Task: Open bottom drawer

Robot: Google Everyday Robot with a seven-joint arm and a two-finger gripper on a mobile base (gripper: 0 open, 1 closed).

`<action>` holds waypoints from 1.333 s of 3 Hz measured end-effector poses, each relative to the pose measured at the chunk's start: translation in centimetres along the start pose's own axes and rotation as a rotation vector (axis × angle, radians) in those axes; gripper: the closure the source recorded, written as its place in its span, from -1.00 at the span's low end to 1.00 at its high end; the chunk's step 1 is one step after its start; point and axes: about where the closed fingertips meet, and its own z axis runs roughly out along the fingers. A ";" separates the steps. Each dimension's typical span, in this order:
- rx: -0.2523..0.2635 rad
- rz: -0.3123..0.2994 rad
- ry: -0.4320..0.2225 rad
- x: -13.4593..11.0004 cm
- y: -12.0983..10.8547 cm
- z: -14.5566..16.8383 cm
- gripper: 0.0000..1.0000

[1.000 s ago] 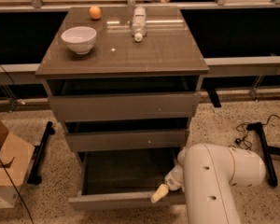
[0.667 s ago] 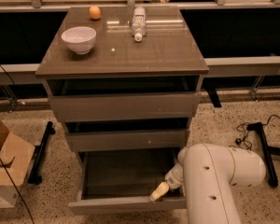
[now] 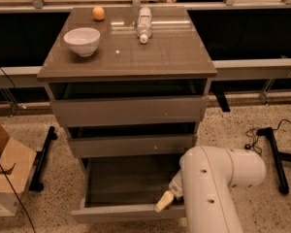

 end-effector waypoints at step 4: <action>-0.026 0.051 0.144 4.8 3.1 2.1 -1.00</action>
Offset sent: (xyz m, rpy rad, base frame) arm -0.0514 -0.0167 -0.0296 -0.0969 0.2057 0.0264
